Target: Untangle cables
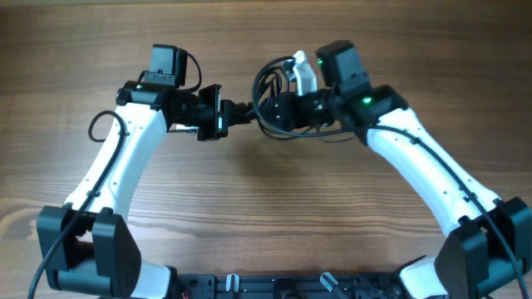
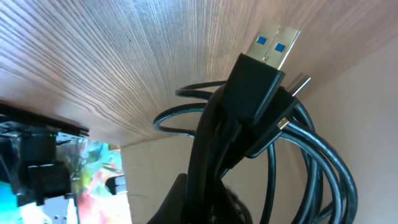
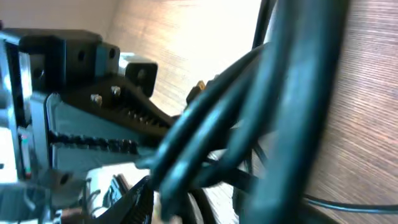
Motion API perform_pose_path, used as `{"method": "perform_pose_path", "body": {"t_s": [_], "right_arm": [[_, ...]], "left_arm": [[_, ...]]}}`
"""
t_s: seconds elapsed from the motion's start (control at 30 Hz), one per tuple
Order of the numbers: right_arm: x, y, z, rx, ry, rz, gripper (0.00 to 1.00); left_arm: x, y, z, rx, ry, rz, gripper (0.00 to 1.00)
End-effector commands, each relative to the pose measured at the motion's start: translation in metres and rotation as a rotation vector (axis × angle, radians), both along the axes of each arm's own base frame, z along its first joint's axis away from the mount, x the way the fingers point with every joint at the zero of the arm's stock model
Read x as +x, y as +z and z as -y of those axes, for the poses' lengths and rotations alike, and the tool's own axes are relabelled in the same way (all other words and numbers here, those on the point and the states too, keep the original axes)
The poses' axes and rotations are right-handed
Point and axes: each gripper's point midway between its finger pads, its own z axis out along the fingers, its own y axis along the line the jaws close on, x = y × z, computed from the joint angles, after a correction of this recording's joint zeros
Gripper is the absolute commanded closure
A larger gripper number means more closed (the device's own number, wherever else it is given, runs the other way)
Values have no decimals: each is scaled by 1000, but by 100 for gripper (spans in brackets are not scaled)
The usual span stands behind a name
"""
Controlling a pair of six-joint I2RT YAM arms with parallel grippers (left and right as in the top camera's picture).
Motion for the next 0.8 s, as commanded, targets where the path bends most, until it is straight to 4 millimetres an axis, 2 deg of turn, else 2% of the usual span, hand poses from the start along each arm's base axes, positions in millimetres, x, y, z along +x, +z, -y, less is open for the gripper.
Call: {"method": "perform_pose_path", "body": {"t_s": [0.0,0.3,0.5,0.57,0.67,0.77], "right_arm": [[-7,11,-1,39,131,105,57],[11,31,-10,90,143,256,59],[13,46,-17,155,174,305,74],[12,44,-17,152,163,283,80],[12,29,-9,85,121,229,85],[10,13,0,17,78,165,91]], "left_arm": [[-8,28,15,-119,-99,78,96],[-26,63,32,-353,-186,46,96],[-30,70,35,-396,-200,36,96],[-30,70,34,-396,-198,33,96],[-28,67,34,-381,-193,35,96],[-21,52,28,-285,-156,49,96]]}}
